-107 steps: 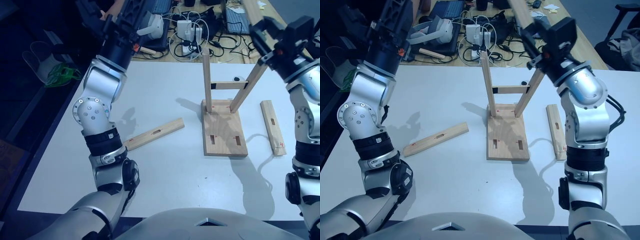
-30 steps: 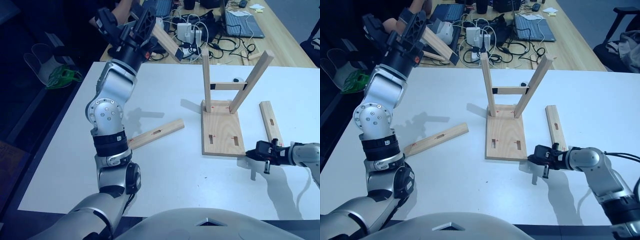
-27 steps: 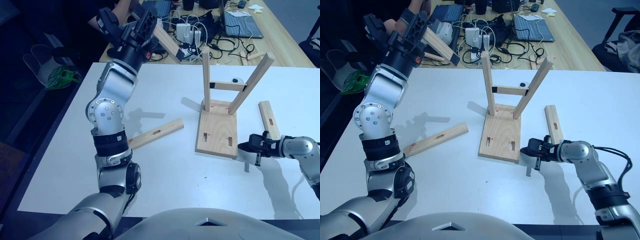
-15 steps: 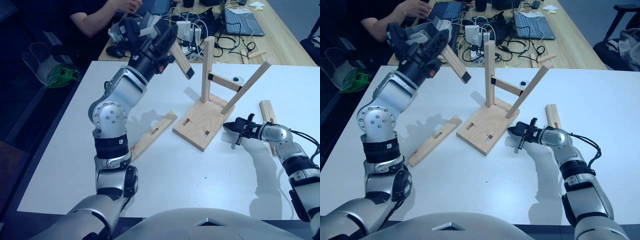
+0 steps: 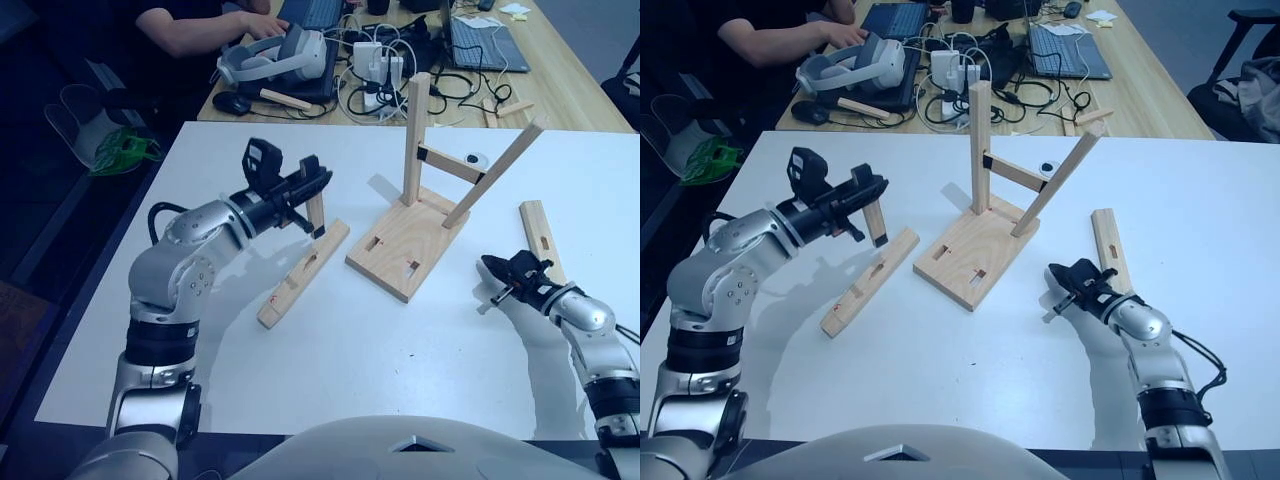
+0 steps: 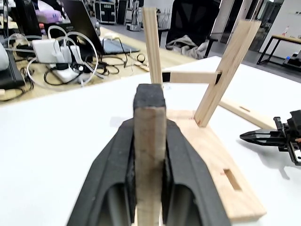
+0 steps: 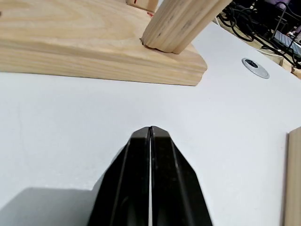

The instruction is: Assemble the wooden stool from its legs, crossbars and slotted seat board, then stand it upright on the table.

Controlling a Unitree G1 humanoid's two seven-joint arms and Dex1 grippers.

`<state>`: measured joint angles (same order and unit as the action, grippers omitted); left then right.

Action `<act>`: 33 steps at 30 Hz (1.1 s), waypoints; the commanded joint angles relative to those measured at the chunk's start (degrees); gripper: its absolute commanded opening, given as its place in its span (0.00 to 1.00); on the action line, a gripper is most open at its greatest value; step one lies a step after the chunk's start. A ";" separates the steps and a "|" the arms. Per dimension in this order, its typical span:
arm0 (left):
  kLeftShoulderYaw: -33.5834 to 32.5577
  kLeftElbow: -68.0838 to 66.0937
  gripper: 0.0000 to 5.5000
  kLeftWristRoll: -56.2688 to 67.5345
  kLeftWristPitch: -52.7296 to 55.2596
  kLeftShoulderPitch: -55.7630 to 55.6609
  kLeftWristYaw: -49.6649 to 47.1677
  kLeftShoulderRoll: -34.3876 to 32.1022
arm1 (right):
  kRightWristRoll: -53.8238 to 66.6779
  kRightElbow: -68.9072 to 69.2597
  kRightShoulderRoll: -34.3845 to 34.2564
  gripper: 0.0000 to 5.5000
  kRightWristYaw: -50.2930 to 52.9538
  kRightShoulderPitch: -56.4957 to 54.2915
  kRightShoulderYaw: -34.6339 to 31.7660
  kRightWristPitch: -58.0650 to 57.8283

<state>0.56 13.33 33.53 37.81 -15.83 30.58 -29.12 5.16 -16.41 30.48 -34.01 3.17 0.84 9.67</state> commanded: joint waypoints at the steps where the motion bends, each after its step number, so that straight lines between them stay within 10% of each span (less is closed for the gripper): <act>1: 1.16 -2.34 0.07 -4.11 -2.02 3.10 0.81 -0.66 | 0.26 4.45 -2.86 0.00 2.69 1.26 -0.21 -3.31; 33: 3.60 -6.01 0.07 -12.60 2.38 -0.75 -1.28 3.53 | 0.74 7.99 -7.64 0.00 6.37 1.36 -1.96 -7.71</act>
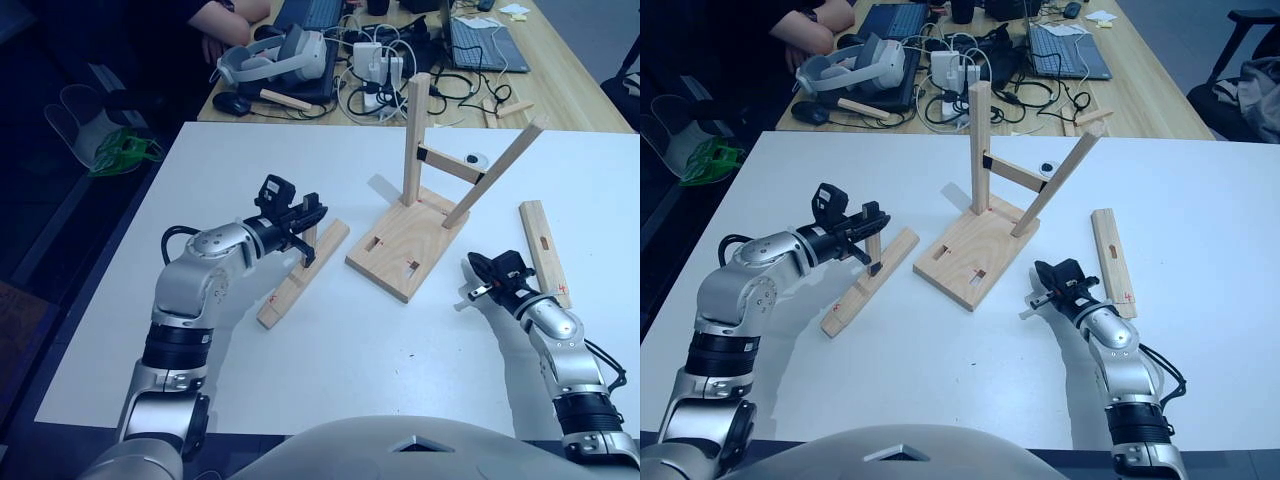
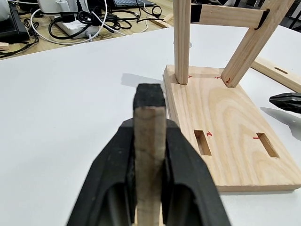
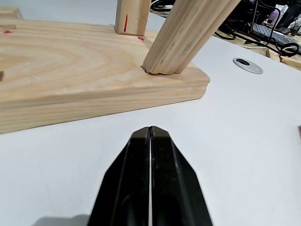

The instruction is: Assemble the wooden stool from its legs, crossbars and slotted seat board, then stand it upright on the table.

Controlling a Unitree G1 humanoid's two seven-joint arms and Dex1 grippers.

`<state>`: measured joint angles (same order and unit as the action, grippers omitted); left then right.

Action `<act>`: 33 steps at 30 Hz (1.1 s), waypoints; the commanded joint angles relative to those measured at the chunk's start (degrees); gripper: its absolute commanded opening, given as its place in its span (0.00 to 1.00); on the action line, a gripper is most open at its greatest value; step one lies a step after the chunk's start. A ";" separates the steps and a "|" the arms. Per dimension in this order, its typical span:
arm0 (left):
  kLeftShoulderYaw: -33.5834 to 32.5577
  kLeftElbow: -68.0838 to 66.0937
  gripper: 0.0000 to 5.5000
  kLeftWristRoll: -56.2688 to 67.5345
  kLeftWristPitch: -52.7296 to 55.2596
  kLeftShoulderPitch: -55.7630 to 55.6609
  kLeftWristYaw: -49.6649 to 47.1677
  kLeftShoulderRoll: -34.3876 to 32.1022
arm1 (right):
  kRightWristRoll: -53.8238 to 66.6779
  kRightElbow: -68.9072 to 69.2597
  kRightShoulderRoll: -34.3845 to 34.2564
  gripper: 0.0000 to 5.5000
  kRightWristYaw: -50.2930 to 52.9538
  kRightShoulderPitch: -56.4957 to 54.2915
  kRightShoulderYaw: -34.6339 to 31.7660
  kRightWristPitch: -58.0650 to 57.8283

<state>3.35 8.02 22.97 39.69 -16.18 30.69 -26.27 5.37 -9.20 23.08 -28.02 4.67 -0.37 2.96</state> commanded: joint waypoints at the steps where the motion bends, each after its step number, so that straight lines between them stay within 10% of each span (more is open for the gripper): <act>1: 0.98 -1.15 0.07 -2.69 0.44 -0.62 -2.10 0.97 | 0.46 0.69 -0.31 0.00 0.39 -0.22 -0.80 -0.94; 18: 0.21 -14.66 0.07 -7.42 -6.07 -8.06 -9.58 11.49 | -0.21 -0.07 -1.16 0.00 0.06 -1.95 -0.39 -0.94; 33: -4.95 -52.61 0.07 -13.06 -48.07 -19.50 -14.15 23.30 | -0.55 -1.53 1.37 0.00 -3.36 -4.90 -0.20 -1.11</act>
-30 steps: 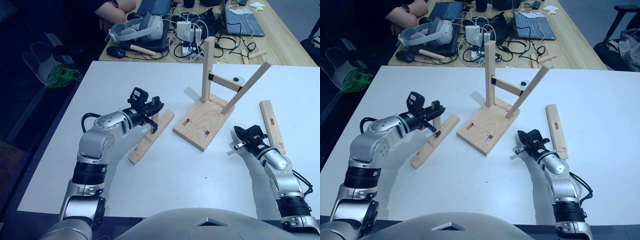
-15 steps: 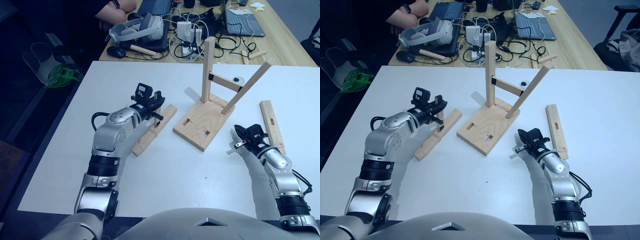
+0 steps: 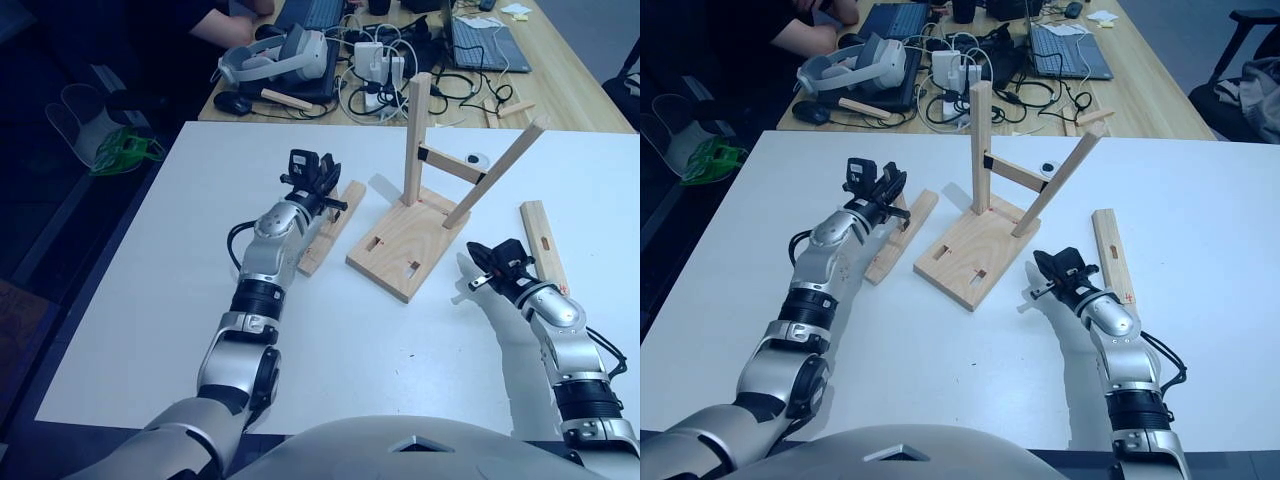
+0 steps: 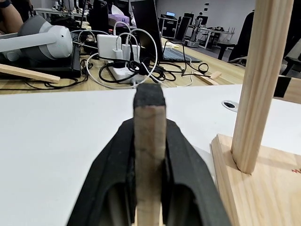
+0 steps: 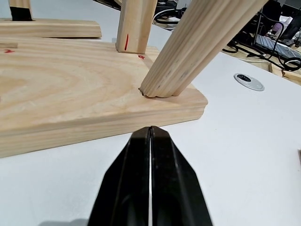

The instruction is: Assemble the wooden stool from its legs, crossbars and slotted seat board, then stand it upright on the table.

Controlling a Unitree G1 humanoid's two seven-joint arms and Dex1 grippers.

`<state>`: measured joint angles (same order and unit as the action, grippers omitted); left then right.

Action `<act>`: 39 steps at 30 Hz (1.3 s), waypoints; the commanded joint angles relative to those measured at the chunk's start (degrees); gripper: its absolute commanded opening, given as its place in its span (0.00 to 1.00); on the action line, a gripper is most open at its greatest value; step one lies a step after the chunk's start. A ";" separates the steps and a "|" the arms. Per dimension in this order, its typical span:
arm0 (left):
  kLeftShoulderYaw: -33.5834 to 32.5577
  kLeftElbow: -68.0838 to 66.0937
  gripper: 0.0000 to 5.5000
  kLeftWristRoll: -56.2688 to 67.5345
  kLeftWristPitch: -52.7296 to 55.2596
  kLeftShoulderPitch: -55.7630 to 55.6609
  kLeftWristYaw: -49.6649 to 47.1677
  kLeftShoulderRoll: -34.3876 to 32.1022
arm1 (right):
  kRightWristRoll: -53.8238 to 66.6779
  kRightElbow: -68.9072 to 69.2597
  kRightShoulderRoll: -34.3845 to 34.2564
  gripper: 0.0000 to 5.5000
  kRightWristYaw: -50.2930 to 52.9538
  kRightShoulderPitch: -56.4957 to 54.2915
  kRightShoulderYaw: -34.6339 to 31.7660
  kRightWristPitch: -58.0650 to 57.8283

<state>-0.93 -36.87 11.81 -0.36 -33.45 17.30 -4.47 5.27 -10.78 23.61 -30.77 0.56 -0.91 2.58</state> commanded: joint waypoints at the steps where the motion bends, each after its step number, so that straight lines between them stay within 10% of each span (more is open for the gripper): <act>1: -0.86 -10.99 0.07 -2.59 -11.73 -2.86 -0.99 1.90 | -0.49 0.11 0.82 0.00 -0.73 -0.75 0.43 -0.77; 27: -2.36 -31.01 0.07 -8.22 -19.88 -8.97 -1.26 4.24 | -0.64 1.47 -0.89 0.00 0.96 1.15 0.74 -2.13; 39: -3.15 -9.95 0.40 -6.61 -20.86 -8.98 -1.54 1.17 | -0.69 0.13 -1.71 0.00 2.26 1.06 1.00 -1.36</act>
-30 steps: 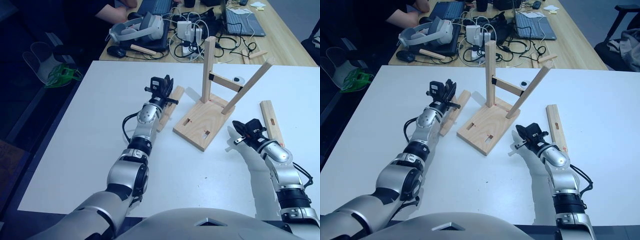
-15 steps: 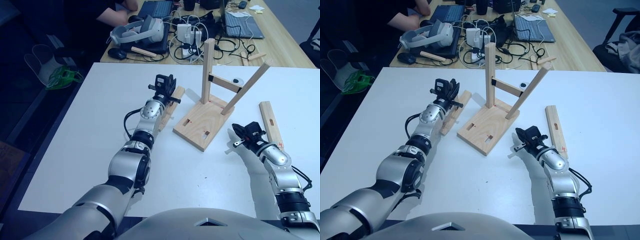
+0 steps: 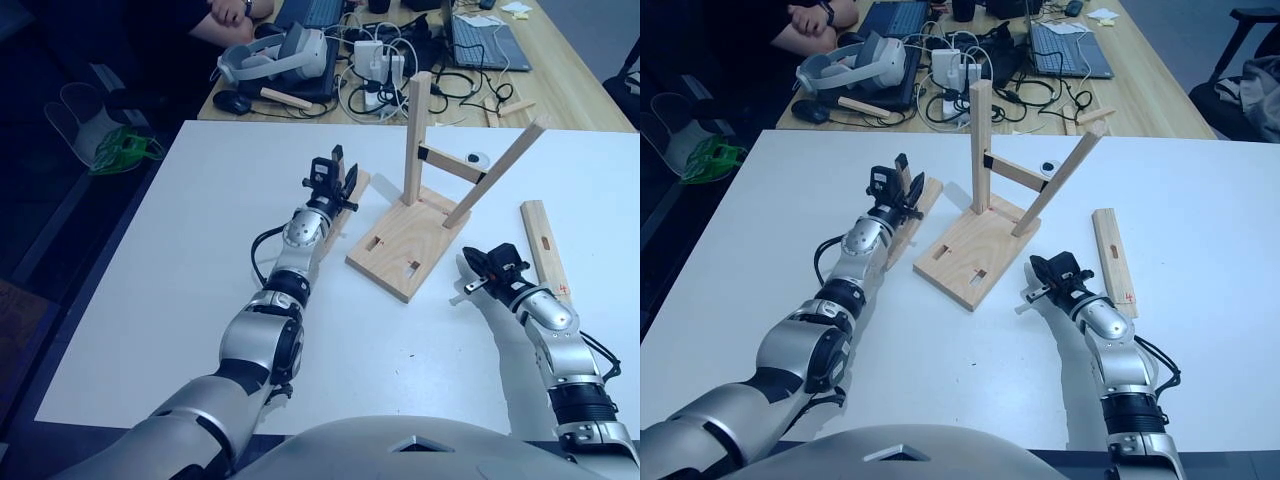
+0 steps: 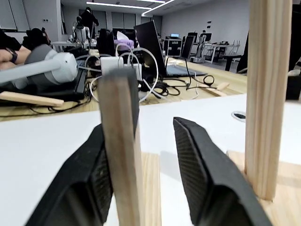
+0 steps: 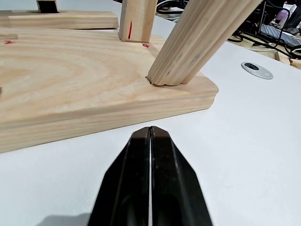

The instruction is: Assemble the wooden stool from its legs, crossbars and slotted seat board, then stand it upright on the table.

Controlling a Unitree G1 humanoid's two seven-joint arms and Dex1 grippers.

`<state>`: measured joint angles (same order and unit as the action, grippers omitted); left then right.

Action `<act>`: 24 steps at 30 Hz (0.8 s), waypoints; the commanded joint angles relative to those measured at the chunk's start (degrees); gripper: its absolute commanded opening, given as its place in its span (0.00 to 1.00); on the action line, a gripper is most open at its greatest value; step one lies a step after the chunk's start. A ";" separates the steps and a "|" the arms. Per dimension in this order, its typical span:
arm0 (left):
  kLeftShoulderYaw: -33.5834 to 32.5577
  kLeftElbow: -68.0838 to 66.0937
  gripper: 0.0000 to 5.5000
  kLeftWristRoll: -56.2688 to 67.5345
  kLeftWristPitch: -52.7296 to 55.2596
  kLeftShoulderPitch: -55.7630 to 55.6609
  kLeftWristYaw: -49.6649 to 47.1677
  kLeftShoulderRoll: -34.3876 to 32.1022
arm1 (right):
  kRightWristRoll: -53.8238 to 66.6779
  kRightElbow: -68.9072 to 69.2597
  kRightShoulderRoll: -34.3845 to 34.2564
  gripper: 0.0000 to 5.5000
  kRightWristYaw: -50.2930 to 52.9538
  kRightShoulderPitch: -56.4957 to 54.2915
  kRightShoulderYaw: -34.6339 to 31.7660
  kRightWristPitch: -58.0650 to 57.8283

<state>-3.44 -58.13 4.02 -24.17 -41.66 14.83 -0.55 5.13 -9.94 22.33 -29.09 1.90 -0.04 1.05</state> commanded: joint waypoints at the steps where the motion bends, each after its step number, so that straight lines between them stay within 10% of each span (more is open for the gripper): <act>1: -1.18 15.12 0.40 2.22 4.78 -2.23 1.43 -3.62 | -0.60 -0.94 -0.47 0.00 0.74 -0.31 0.07 0.33; 10: -1.42 1.99 0.40 2.52 17.47 -29.18 4.35 -7.59 | -0.58 -1.34 -0.48 0.00 1.17 -1.36 0.09 0.51; 24: 6.06 -12.05 0.40 -6.73 23.59 -12.65 4.54 -5.40 | -0.50 0.24 -0.98 0.00 0.87 -0.31 0.95 -0.37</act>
<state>2.83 -66.84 -2.64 -5.15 -58.89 18.27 -6.28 4.88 -10.83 21.65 -28.29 1.46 0.70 1.24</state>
